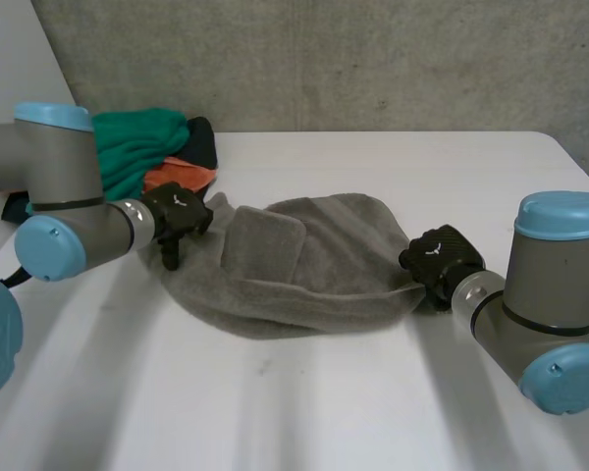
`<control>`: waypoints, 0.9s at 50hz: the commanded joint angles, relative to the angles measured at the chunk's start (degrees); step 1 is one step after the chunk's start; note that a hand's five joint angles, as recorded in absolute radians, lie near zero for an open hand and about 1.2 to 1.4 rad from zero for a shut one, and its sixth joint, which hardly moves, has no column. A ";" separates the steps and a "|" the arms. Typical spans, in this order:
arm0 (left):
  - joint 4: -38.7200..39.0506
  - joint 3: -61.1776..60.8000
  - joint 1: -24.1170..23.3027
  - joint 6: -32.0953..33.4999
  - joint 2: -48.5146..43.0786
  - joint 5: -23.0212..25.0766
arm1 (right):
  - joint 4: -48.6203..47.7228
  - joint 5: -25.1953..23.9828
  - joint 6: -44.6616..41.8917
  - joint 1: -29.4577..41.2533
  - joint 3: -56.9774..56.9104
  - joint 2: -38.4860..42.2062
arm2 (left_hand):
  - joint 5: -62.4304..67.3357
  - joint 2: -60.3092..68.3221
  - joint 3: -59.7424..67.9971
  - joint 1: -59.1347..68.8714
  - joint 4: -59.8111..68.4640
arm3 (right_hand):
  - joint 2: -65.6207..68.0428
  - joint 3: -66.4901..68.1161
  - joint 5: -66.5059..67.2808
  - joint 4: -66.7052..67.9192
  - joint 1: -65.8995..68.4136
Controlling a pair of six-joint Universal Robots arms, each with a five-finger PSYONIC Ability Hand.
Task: Fold the laundry.
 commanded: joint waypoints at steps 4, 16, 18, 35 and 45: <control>0.97 2.33 -1.31 -1.08 -1.14 -2.59 | 0.90 0.47 0.52 -1.00 -1.44 0.41 | 52.72 52.96 52.84 52.87 52.58 | 12.73 11.96 12.39 11.53 15.80; -2.37 -4.61 -1.67 -11.09 17.91 -4.26 | 16.09 0.56 0.88 -5.22 -8.82 -9.95 | 52.72 52.96 52.84 52.87 52.58 | 12.73 11.96 12.39 11.53 15.80; -2.46 -7.76 -1.06 -15.47 25.27 -6.09 | 20.64 0.99 -0.08 -6.71 -11.88 -13.27 | 52.72 52.96 52.84 52.87 52.58 | 12.73 11.96 12.39 11.53 15.80; -1.41 -24.66 -1.84 -23.67 38.52 -7.07 | 45.64 3.28 -14.32 -9.09 -26.49 -12.69 | 52.72 52.96 52.84 52.87 52.58 | 12.73 11.96 12.39 11.53 15.80; 8.17 -2.79 -5.53 -23.93 20.31 -16.83 | 30.90 9.52 -13.63 -7.07 -43.34 1.99 | 52.72 52.96 52.84 52.87 52.58 | 12.73 11.96 12.39 11.53 15.80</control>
